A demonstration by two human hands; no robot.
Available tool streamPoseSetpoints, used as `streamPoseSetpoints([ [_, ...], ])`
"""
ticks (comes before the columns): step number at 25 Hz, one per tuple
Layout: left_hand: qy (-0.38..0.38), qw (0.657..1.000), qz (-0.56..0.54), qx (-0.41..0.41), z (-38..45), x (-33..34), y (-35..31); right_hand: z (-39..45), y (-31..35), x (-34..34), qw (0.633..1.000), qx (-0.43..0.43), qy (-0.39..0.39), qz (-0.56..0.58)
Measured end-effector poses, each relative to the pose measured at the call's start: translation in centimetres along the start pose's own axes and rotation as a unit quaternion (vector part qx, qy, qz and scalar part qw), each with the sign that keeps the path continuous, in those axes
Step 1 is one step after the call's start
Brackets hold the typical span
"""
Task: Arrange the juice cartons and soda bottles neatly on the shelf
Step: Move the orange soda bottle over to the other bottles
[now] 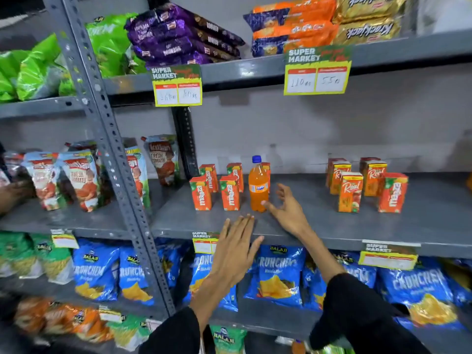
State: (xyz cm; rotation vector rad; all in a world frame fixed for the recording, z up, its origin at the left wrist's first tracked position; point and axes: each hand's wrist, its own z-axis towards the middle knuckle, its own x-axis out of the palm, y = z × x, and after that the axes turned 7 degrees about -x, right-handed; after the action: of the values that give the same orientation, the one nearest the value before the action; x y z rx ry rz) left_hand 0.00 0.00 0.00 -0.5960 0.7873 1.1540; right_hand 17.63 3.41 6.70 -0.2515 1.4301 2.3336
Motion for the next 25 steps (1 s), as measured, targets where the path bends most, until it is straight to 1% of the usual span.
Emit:
streamPoseSetpoints([
  [2, 0.011, 1.000, -0.003, -0.008, 0.2, -0.1, 0.0, 1.1, 0.5, 0.8, 1.000, 0.010, 0.012, 0.023],
  [5, -0.020, 0.999, -0.028, -0.015, 0.2, 0.3, -0.2, 2.4, 1.0, 2.2, 0.998, 0.021, 0.003, 0.056],
  [6, -0.011, 0.999, -0.038, -0.018, 0.2, 0.1, -0.3, 2.6, 0.9, 2.6, 0.999, 0.020, -0.006, 0.048],
  [10, -0.024, 0.999, -0.042, -0.025, 0.2, 0.1, -0.1, 3.2, 0.5, 3.3, 0.998, 0.022, -0.036, 0.041],
  [13, -0.022, 0.998, -0.044, -0.028, 0.2, 0.0, -0.5, 2.8, 0.3, 2.2, 0.999, 0.017, -0.023, 0.042],
  [17, -0.003, 0.999, -0.024, -0.047, 0.3, -0.2, -2.0, 0.7, 0.5, -0.8, 0.999, 0.002, -0.007, 0.053],
  [19, 0.010, 0.999, -0.015, -0.042, 0.2, -0.3, -3.0, -0.6, 0.5, -2.8, 0.998, -0.003, -0.008, 0.060],
  [22, 0.023, 0.999, -0.015, -0.035, 0.2, -0.3, -5.3, -2.4, 0.5, -7.0, 0.997, -0.008, -0.017, 0.078],
  [25, 0.028, 0.999, -0.027, -0.025, 0.3, -0.3, -9.6, -4.3, -0.7, -13.1, 0.996, -0.009, -0.042, 0.083],
])
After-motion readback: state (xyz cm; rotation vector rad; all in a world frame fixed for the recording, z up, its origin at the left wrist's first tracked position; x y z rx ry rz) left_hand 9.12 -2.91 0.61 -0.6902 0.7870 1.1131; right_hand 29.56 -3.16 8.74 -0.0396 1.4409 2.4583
